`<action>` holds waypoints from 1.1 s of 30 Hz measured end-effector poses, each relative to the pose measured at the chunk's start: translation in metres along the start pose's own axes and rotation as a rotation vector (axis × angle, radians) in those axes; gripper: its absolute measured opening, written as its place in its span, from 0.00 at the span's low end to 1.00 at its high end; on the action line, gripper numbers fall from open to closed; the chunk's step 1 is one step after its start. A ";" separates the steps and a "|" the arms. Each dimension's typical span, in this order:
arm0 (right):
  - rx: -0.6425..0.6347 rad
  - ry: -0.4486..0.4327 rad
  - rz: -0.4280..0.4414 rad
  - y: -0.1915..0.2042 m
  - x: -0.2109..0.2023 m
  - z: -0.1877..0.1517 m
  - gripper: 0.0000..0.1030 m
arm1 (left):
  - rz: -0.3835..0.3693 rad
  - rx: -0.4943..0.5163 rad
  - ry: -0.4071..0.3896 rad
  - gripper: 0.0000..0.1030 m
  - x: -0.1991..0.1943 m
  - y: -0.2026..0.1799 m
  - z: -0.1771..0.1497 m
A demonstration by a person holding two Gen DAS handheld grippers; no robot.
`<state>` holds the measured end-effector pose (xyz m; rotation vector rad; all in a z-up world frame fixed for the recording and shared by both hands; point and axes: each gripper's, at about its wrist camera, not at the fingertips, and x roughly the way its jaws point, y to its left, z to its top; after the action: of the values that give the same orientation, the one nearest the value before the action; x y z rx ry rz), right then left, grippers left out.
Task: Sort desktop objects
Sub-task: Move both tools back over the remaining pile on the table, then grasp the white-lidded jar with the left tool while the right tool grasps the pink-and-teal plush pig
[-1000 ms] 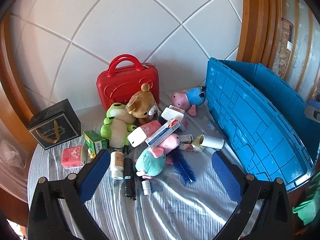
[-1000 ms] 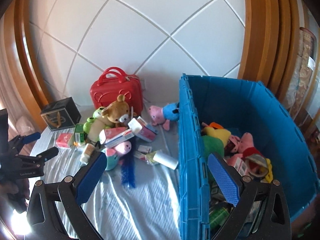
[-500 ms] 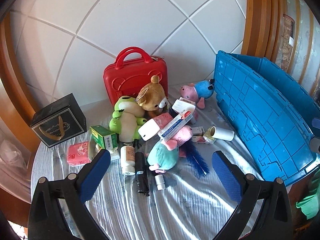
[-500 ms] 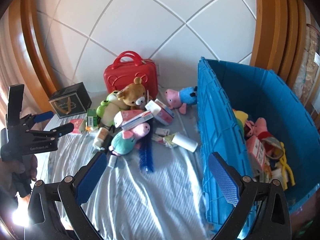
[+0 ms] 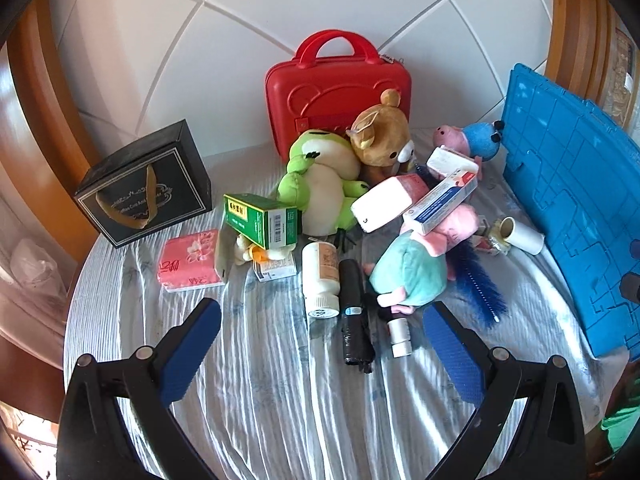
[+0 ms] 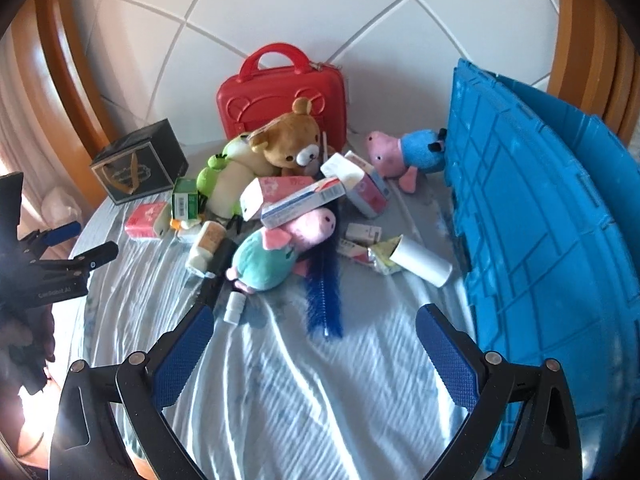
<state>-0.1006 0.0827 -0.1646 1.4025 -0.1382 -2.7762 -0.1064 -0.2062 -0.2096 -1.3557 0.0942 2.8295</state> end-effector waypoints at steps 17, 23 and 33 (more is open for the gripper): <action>-0.034 0.116 0.015 0.036 0.176 0.016 1.00 | -0.014 -0.010 0.133 0.92 0.186 0.008 0.002; 0.004 0.140 0.014 0.043 0.215 0.020 1.00 | -0.037 -0.008 0.163 0.83 0.219 0.008 0.001; 0.170 0.196 0.030 0.048 0.269 0.023 1.00 | -0.046 -0.021 0.145 0.83 0.236 0.025 0.011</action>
<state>-0.2797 0.0184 -0.3624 1.6859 -0.3942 -2.6373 -0.2635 -0.2361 -0.3856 -1.5450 0.0338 2.7001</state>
